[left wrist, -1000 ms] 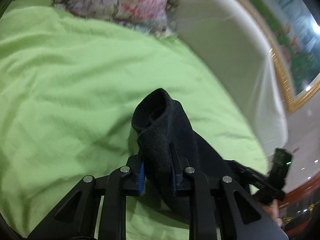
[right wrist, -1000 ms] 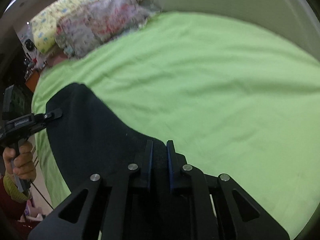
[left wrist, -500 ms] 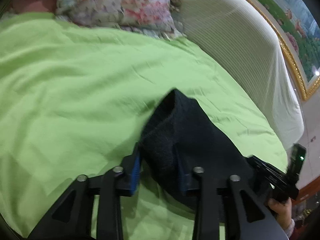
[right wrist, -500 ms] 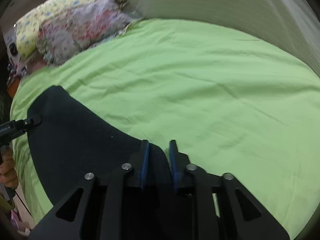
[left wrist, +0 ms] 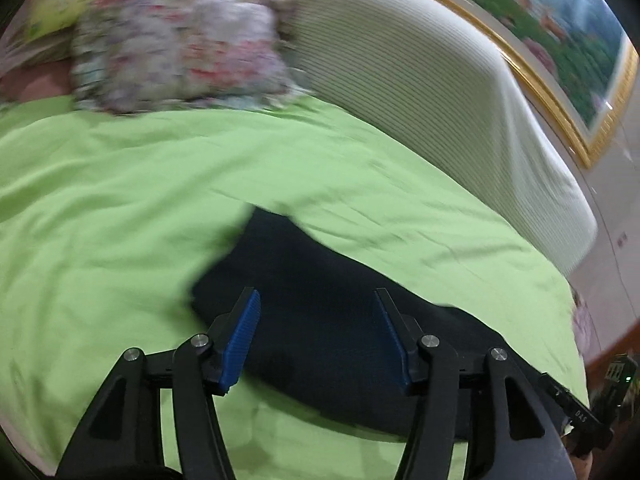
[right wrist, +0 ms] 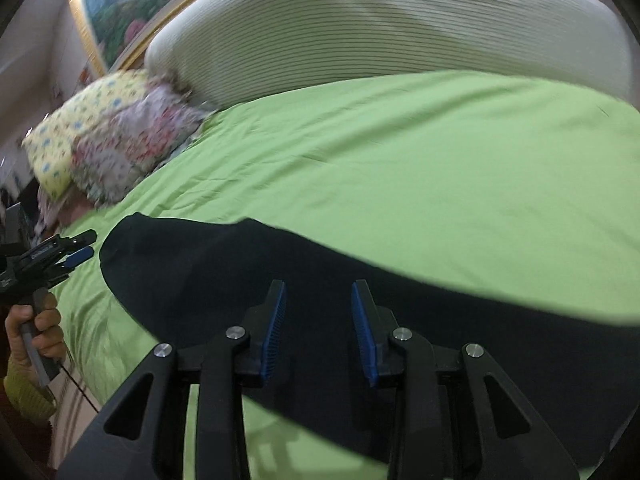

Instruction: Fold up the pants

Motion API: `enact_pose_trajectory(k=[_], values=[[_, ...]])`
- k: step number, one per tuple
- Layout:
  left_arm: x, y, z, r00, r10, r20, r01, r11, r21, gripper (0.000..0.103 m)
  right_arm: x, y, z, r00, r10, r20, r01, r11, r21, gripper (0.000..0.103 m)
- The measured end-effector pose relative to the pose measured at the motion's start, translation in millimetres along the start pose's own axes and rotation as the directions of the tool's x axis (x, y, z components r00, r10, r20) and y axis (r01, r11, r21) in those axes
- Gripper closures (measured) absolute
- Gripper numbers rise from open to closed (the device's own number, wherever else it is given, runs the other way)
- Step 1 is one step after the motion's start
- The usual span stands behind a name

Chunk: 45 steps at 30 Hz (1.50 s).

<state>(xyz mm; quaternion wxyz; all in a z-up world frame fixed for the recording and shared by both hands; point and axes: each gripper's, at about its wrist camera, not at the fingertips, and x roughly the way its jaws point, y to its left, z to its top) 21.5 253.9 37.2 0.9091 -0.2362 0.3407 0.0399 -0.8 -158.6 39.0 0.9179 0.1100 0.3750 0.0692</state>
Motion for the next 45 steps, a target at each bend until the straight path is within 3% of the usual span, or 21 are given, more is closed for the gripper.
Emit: enact_pose_trajectory(k=[6,12,18,25,28,30,33,34,35,36,43,45], values=[[24.7,-79.3,-20.4,0.992,-0.090,-0.092,0.102,0.985,0.140,0.040,-52.7,-40.9,-43.7,0.995,-0.087,0.047,0.080,0.987,0.143,0.067],[51.6,-158.0,-50.4,0.957,-0.175,-0.232,0.236,0.934,0.269,0.038,-95.0,-85.8,-75.8,0.980,-0.185,0.078,0.150,0.935,0.322,0.067],[66.7,-229.3,-78.4,0.919,-0.209,-0.335,0.338,0.854,0.395,0.034,-114.1,-111.5,-89.8,0.965,-0.234,0.120,0.161,0.886,0.434,0.067],[84.4,-303.1,-97.6,0.873,-0.213,-0.439,0.438,0.740,0.511,0.032,-118.9,-133.6,-98.9,0.962,-0.247,0.119,0.145,0.826,0.544,0.066],[94.3,-331.9,-102.5,0.846,-0.213,-0.489,0.484,0.692,0.535,0.030,-117.7,-141.3,-104.0,0.966,-0.220,0.134,0.104,0.807,0.581,0.066],[102.7,-352.5,-108.0,0.819,-0.211,-0.533,0.524,0.653,0.547,0.030,-114.9,-144.9,-103.7,0.966,-0.209,0.150,0.080,0.799,0.595,0.067],[114.0,-380.8,-116.4,0.801,-0.185,-0.570,0.549,0.608,0.574,0.030,-109.6,-151.6,-98.8,0.965,-0.191,0.179,0.041,0.786,0.617,0.066],[116.6,-388.5,-119.0,0.795,-0.182,-0.578,0.557,0.597,0.578,0.030,-107.8,-152.9,-98.0,0.965,-0.194,0.176,0.045,0.785,0.618,0.070],[119.2,-398.1,-122.3,0.789,-0.179,-0.587,0.565,0.585,0.582,0.030,-106.3,-154.7,-97.3,0.965,-0.196,0.174,0.047,0.783,0.620,0.080],[120.9,-403.2,-124.3,0.783,-0.175,-0.596,0.573,0.576,0.584,0.030,-107.0,-156.2,-97.9,0.965,-0.190,0.180,0.037,0.781,0.623,0.096],[126.5,-434.3,-144.8,0.752,-0.148,-0.642,0.618,0.495,0.610,0.030,-126.5,-155.8,-106.3,0.953,-0.224,0.205,0.054,0.790,0.611,0.097],[130.8,-442.1,-152.0,0.742,-0.138,-0.656,0.628,0.484,0.609,0.030,-121.4,-161.1,-108.9,0.964,-0.200,0.178,0.048,0.782,0.621,0.097]])
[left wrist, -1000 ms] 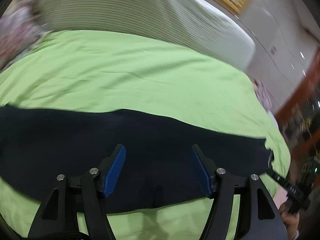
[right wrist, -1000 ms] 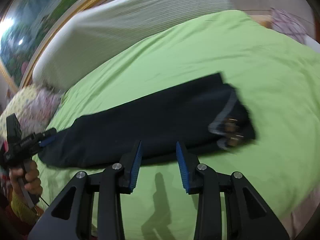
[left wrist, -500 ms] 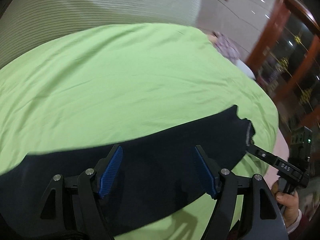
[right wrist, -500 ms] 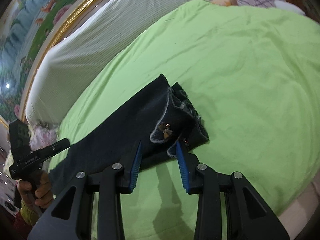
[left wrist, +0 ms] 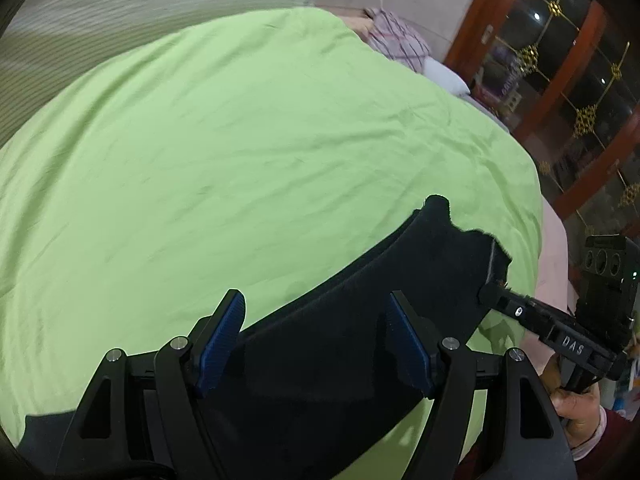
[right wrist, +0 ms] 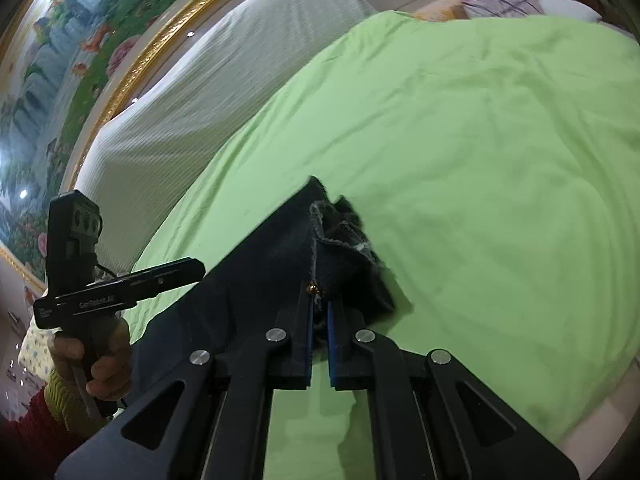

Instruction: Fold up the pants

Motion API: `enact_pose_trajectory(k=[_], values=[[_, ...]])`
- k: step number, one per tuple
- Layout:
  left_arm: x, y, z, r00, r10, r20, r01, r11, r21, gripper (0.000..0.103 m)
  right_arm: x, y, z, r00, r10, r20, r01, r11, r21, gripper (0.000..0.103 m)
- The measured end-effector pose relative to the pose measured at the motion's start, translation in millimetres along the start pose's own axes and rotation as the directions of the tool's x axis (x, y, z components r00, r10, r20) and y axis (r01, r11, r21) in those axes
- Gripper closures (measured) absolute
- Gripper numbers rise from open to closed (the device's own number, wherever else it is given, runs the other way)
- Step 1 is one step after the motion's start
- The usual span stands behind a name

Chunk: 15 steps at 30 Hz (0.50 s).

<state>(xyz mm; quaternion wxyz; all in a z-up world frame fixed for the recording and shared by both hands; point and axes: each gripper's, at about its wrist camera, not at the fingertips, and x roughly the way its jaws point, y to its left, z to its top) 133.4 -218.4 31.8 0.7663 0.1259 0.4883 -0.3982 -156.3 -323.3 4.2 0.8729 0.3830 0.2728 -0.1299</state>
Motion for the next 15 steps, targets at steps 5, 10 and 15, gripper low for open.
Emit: enact_pose_trajectory(k=[5,10,15], values=[[25.1,-10.9,5.2,0.997,-0.028,-0.071,0.031,0.999,0.041,0.030,-0.4,1.1,-0.2,1.000,-0.028,-0.008,0.029,1.000,0.005,0.090],[45.5,-24.2,12.5,0.992,-0.015,-0.123,0.031,0.991,0.128,0.030,-13.4,4.1,-2.9,0.997,-0.078,0.007,0.078,0.997,0.001,0.063],[58.0,-29.9,23.8,0.982,-0.055,-0.183,0.086,0.982,0.168,0.030,-6.1,-5.7,-10.8,1.000,-0.005,-0.024,0.006,0.997,0.080,0.056]])
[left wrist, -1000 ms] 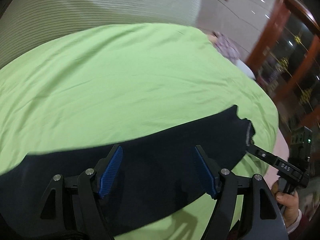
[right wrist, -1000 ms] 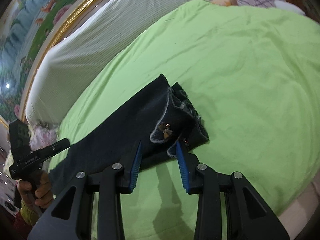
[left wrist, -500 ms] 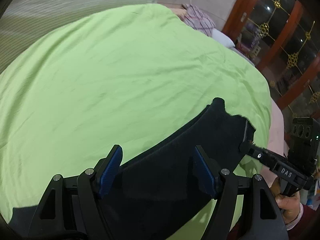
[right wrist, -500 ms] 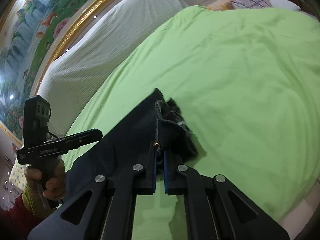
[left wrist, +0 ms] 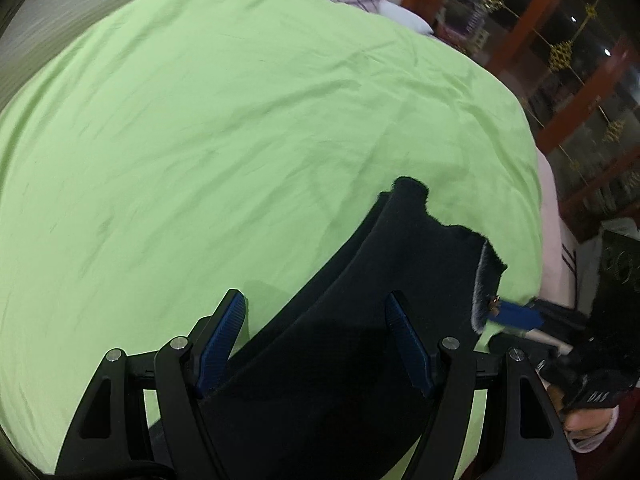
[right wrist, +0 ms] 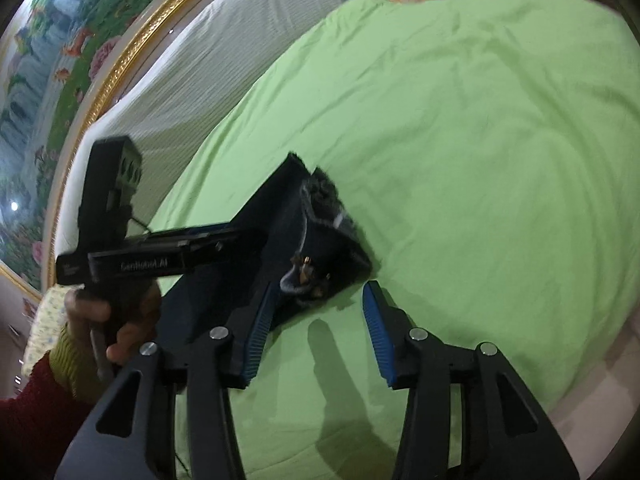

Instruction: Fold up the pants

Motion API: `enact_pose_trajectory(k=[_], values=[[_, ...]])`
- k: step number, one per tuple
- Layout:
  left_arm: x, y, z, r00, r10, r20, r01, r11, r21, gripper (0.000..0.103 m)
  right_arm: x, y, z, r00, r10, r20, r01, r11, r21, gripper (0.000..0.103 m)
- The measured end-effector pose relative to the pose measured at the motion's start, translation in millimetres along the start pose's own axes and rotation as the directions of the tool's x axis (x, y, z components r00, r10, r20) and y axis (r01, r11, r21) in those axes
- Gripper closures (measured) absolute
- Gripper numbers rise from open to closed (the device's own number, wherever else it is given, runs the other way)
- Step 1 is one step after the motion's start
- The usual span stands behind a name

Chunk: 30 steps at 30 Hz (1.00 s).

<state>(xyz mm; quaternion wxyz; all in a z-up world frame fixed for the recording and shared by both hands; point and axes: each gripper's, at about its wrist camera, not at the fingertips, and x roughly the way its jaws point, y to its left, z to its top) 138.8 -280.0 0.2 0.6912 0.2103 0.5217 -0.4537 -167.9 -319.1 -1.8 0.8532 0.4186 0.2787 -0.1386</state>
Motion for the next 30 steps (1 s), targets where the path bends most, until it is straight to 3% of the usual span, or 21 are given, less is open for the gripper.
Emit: enact_pose_trajectory(k=[4,6,7,8,10,14,17,19,22,26,30], values=[[6.3,0.4,9.0,0.999,-0.030,-0.033,0.030,0.999,0.015,0.030,12.6,-3.2,1.8,0.997,0.077,0.010,-0.078,0.994,0.077,0.056],[9.9,1.2,12.9,0.998,-0.048,-0.046,0.049,0.999,0.009,0.030,16.1,-7.6,2.1,0.997,0.078,0.023,-0.080,0.993,0.089,0.071],[11.5,1.4,14.1,0.997,-0.053,-0.047,0.053,0.999,0.008,0.030,17.7,-11.9,2.0,0.996,0.083,0.019,-0.085,0.991,0.107,0.089],[13.6,1.2,15.5,0.998,-0.054,-0.045,0.054,0.999,0.008,0.030,19.7,-19.2,0.8,0.993,0.116,0.022,-0.118,0.983,0.143,0.091],[17.7,-2.4,16.8,0.998,-0.057,-0.038,0.058,0.998,0.011,0.030,18.3,-22.0,-1.1,0.989,0.144,0.038,-0.148,0.976,0.157,0.092],[26.4,-15.1,22.0,0.994,-0.095,-0.045,0.097,0.994,0.044,0.038,15.8,-11.5,-8.0,0.993,0.109,0.041,-0.112,0.990,0.084,0.091],[29.0,-19.2,26.7,0.988,-0.147,-0.040,0.149,0.988,0.045,0.055,16.5,-14.5,-10.5,0.991,0.129,0.047,-0.133,0.987,0.094,0.091],[28.8,-18.8,27.9,0.983,-0.180,-0.036,0.181,0.983,0.036,0.073,13.8,-15.5,-13.3,0.991,0.123,0.047,-0.126,0.989,0.079,0.091],[22.0,-16.2,27.6,0.977,-0.212,-0.016,0.212,0.977,0.009,0.085,15.5,-4.1,-8.9,0.992,0.116,0.052,-0.119,0.991,0.059,0.091],[-4.6,-9.5,18.2,0.967,-0.251,0.050,0.252,0.967,-0.029,0.089,4.6,9.4,-7.9,0.989,0.129,0.072,-0.128,0.992,-0.013,0.091],[-42.5,-5.1,5.6,0.956,-0.258,0.141,0.266,0.963,-0.038,0.090,-8.9,42.2,-3.5,0.975,0.206,0.083,-0.193,0.971,-0.144,0.091]])
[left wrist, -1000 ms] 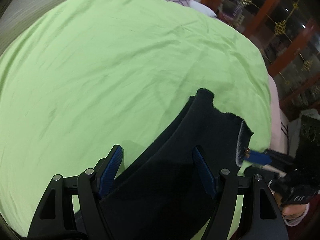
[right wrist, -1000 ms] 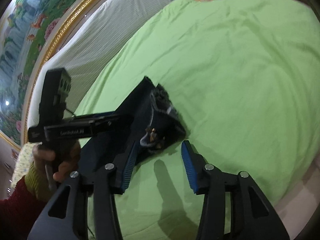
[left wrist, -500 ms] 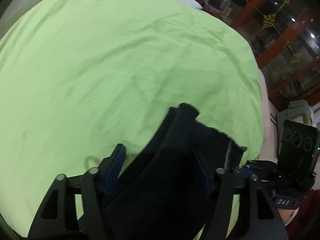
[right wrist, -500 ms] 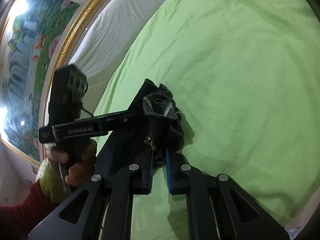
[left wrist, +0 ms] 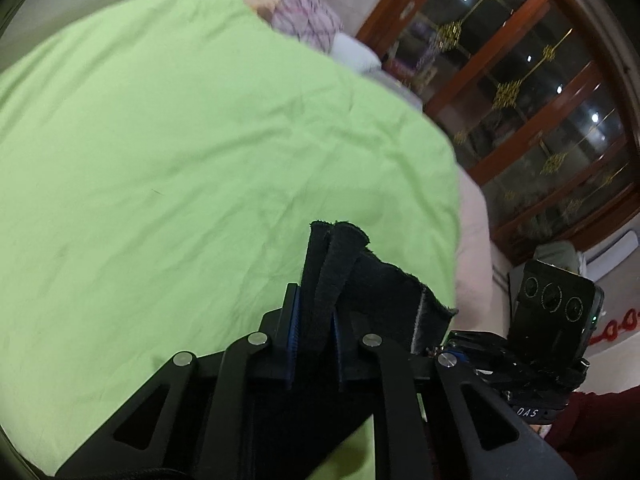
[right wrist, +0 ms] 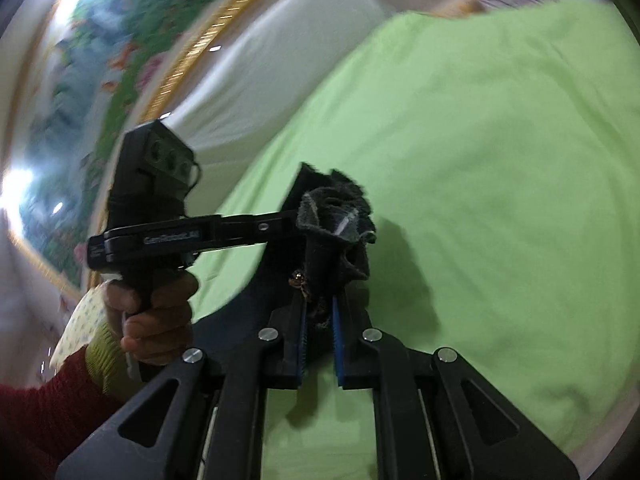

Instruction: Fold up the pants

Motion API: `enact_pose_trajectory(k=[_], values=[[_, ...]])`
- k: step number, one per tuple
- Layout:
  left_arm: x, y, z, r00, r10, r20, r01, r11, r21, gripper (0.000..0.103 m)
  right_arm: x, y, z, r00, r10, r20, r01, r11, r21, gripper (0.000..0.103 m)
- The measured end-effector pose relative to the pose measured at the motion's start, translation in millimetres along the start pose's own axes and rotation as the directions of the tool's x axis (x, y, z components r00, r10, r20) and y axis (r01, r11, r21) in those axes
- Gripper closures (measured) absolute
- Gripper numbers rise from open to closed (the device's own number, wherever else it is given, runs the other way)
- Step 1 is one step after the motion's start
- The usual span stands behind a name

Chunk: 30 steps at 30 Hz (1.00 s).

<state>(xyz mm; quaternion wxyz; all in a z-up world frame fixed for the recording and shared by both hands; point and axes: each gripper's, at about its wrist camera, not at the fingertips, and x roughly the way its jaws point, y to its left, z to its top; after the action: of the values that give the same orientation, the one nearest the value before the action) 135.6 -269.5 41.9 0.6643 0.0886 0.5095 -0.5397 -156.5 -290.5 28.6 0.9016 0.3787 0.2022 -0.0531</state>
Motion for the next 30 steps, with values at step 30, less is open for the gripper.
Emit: enact_pose_trajectory(k=[30], values=[[-150.1,115.2,-201.8,0.922,0.172,0.346,0.029,0.862,-0.506,0.094,152.1,133.6,-70.6,0.858,0.147,-0.492,-0.335,0.886,-0.319,0.091]])
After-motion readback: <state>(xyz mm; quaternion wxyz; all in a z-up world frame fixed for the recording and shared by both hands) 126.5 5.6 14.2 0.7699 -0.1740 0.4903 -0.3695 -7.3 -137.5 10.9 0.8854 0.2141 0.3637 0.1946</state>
